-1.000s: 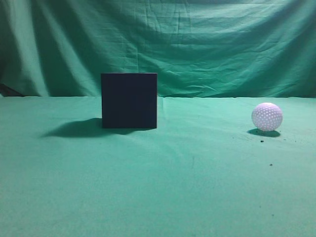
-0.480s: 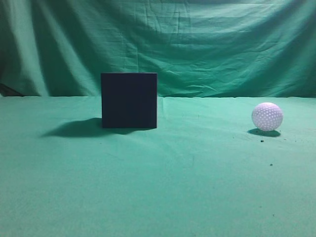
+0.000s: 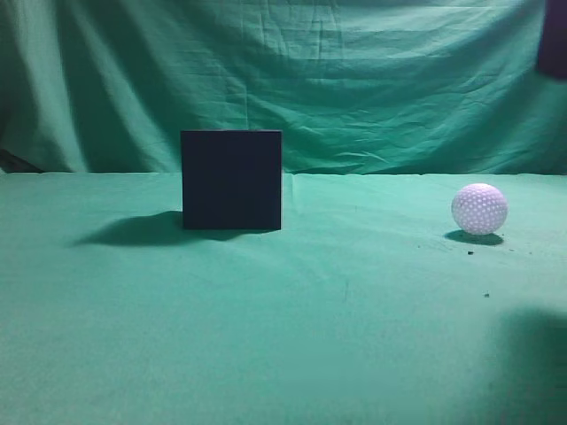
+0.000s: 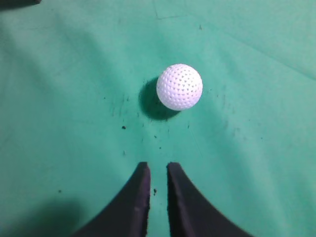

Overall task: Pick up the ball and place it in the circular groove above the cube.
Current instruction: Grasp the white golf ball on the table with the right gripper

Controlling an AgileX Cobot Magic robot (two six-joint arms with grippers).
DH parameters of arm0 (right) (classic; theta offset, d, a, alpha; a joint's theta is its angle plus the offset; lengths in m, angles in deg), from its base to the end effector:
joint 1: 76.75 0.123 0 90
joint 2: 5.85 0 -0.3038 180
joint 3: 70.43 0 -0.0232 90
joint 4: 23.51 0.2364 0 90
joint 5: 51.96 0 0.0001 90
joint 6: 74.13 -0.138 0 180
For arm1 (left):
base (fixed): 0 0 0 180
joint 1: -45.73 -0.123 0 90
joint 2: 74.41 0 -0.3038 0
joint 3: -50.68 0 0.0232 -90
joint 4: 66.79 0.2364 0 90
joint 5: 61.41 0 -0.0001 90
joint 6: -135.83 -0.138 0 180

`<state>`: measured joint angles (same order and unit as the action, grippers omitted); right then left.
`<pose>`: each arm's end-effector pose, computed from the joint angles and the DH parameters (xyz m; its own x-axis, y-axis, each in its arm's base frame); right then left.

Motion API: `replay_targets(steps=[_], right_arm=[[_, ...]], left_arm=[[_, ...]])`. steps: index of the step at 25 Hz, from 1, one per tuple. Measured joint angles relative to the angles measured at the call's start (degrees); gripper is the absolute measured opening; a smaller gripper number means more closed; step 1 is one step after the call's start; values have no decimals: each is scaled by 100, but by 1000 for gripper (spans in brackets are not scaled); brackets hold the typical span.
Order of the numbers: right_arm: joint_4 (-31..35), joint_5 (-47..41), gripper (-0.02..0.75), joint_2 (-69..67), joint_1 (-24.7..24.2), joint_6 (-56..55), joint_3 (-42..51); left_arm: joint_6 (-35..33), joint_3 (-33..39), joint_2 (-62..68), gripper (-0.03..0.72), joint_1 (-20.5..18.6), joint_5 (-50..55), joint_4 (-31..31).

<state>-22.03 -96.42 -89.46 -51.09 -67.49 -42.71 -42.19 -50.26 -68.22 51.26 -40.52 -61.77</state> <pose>0.2255 0.1111 0.2347 -0.7754 -0.4804 -0.4099 -0.5175 0.8553 -0.0235 0.0643 -0.0019 0.1602 -0.2720 0.0738 -0.9595 0.0794 0.9954 0.0541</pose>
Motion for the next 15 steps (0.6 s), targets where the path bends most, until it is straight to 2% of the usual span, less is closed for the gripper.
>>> replay_targets(steps=[1,7,9,10,15], right_arm=[[-43,-10,50,-258,-1,-69,-133],[-115,45,433,-1416,-1,-491,-783],[-181,54,528,-1728,-1,-629,-969],[-243,69,551,-1891,-1,-730,-1060],[-486,107,538,-2557,-1,-1198,-1415]], left_arm=[[0,0,0,0,0,0,0],[0,0,0,0,0,0,0],[0,0,0,0,0,0,0],[0,0,0,0,0,0,0],[0,0,0,0,0,0,0]])
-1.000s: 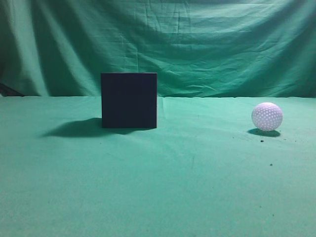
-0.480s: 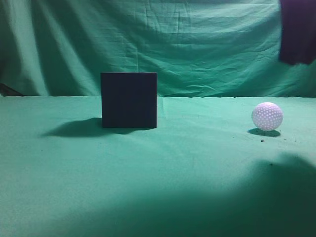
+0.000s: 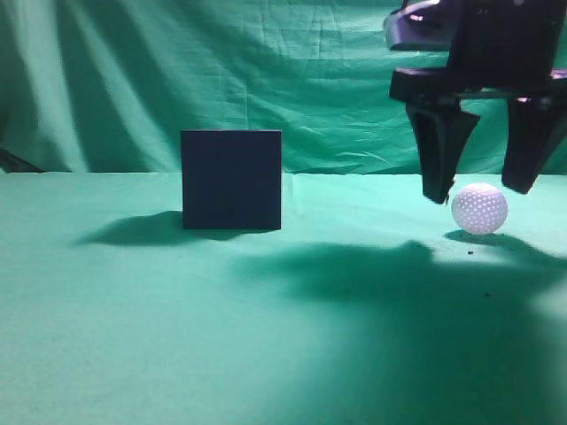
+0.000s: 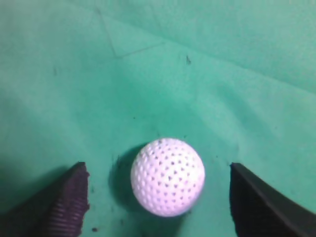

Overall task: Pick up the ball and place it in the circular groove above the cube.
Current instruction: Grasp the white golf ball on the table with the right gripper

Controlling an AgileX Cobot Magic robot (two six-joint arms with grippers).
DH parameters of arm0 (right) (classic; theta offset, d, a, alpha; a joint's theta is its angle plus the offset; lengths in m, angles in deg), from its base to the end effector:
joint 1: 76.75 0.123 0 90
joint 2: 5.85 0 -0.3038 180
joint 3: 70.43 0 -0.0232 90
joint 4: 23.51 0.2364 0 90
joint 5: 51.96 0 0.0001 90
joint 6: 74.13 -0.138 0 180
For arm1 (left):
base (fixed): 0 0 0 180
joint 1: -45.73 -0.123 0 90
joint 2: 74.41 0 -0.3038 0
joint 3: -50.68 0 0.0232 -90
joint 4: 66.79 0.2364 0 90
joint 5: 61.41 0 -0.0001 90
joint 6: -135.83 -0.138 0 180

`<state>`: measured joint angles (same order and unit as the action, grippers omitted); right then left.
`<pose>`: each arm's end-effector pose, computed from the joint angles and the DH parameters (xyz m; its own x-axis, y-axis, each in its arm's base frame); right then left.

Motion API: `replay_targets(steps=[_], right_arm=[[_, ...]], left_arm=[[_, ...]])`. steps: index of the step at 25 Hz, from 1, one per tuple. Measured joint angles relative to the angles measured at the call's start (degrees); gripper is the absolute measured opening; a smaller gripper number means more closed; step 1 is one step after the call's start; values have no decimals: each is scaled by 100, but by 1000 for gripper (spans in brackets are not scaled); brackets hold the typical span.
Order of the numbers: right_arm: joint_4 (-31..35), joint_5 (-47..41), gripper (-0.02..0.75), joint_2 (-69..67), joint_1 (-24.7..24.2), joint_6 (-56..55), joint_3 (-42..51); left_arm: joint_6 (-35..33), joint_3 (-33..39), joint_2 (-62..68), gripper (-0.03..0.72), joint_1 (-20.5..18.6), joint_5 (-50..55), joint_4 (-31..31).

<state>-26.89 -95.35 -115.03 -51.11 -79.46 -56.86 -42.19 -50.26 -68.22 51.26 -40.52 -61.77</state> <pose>0.3128 0.1439 0.1677 -0.8952 -0.3741 -0.2421 -0.3792 0.9249 -0.0272 0.0643 -0.0019 0.1602 -0.2720 0.0738 -0.9595 0.0794 0.9954 0.0541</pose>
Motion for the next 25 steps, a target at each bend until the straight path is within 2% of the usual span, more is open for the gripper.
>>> replay_targets(steps=[7,12,20,25], right_arm=[[-41,36,538,-301,0,-116,-95],[-91,36,306,-308,0,-376,-95],[-113,-354,310,-124,44,-530,-560],[-18,-496,310,365,464,-518,-1307]], left_arm=[[0,0,0,0,0,0,0],[0,0,0,0,0,0,0],[0,0,0,0,0,0,0],[0,0,0,0,0,0,0]])
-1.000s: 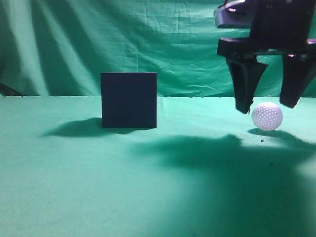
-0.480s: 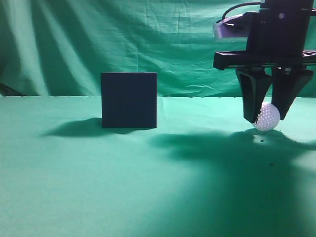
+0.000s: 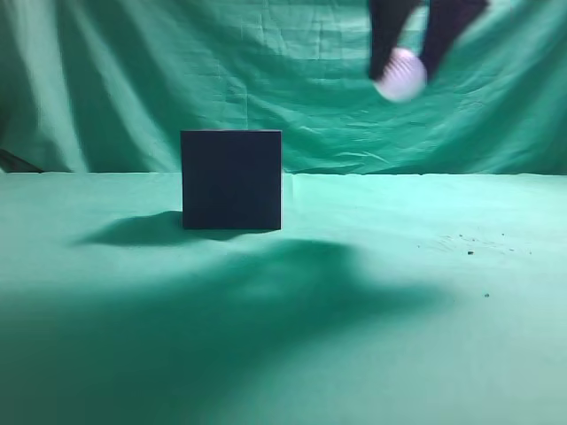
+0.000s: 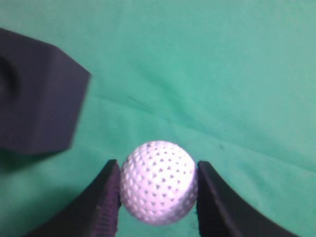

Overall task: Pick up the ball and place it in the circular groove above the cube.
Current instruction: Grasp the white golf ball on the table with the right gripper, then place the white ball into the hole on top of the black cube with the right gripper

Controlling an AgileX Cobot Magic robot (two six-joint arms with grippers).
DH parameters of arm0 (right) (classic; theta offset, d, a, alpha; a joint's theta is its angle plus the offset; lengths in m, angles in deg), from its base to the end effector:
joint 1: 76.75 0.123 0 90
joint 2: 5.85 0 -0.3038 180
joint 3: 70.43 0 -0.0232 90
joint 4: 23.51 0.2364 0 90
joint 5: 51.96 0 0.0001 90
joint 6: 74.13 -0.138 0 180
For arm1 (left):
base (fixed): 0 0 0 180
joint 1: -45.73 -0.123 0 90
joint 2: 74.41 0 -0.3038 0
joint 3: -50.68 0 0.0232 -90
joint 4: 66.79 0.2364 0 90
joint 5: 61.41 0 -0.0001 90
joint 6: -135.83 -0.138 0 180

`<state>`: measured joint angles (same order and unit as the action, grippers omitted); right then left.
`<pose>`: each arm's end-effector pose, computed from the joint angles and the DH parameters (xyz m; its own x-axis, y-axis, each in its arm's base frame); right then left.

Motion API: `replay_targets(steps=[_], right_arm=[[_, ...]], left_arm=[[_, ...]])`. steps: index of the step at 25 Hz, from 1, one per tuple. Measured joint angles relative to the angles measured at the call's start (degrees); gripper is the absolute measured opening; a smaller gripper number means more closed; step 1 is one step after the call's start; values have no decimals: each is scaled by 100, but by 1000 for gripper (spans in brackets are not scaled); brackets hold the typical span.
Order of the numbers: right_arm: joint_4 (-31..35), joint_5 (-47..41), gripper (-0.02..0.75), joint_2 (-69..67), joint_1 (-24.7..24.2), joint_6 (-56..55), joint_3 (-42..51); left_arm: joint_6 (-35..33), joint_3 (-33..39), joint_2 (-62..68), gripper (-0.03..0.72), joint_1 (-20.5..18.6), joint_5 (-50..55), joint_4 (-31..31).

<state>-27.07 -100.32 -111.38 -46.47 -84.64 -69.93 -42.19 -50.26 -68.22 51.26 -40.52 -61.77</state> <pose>0.3267 0.1833 0.2484 -0.8394 -0.3263 -0.4347 -0.3712 0.9283 0.0199 0.0643 -0.0019 0.1602 -0.2720 0.0738 -0.9595 0.0794 0.9954 0.0541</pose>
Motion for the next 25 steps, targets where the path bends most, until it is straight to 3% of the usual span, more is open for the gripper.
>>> replay_targets(steps=[8,14,25], right_arm=[[691,272,310,-366,900,345,-976],[1266,308,310,-1071,939,677,-1410],[1279,550,310,-1560,948,1173,-1522]], left_arm=[[0,0,0,0,0,0,0],[0,0,0,0,0,0,0],[0,0,0,0,0,0,0]])
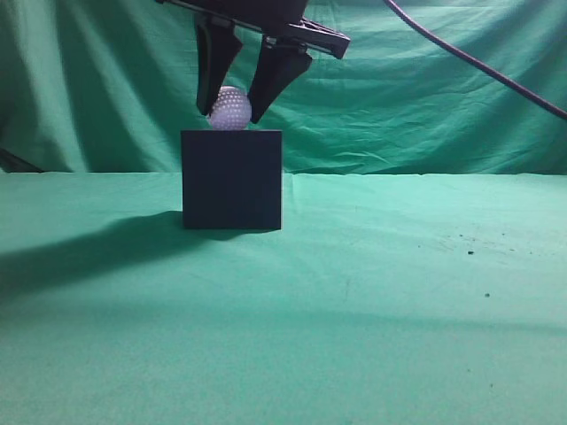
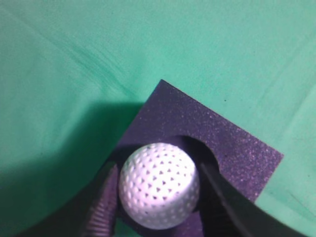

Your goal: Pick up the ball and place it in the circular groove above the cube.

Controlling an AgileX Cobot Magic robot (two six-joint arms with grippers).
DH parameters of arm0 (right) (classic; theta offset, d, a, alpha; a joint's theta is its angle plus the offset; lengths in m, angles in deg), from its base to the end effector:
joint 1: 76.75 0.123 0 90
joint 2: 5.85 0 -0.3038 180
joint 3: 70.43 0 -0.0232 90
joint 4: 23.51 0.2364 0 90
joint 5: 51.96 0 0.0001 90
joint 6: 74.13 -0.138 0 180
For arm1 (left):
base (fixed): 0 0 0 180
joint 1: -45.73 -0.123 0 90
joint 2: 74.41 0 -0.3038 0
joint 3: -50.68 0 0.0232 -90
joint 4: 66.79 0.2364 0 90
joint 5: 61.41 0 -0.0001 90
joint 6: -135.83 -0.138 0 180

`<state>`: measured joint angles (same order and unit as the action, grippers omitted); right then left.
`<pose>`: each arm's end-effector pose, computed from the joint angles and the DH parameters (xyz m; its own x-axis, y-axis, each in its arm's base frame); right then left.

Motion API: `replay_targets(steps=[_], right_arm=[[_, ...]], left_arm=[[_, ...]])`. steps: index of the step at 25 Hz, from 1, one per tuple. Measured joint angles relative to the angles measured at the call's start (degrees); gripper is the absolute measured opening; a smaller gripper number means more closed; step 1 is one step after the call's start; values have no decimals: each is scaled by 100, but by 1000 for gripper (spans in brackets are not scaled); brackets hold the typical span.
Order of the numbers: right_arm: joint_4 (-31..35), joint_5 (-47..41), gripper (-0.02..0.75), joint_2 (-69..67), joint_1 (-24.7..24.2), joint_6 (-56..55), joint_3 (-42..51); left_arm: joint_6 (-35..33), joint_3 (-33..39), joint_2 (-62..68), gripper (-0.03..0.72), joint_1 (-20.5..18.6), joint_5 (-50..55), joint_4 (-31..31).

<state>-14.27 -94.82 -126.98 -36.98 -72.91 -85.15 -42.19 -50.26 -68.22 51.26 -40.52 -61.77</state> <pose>0.3448 0.3066 0.2210 -0.7211 -0.4744 -0.5050 -0.6120 0.7777 0.1433 0.0643 -0.0019 0.1602 -0.2720 0.0738 -0.9595 0.0794 0.9954 0.0541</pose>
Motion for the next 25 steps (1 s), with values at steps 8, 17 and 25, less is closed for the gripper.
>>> replay_targets(steps=[8,17,25], right_arm=[[-83,129,490,-4,0,71,-28],[-1040,-2022,517,-32,0,-460,-1499],[-1655,-2868,58,452,0,-710,-2091]], left_arm=[[0,0,0,0,0,0,0],[0,0,0,0,0,0,0],[0,0,0,0,0,0,0]])
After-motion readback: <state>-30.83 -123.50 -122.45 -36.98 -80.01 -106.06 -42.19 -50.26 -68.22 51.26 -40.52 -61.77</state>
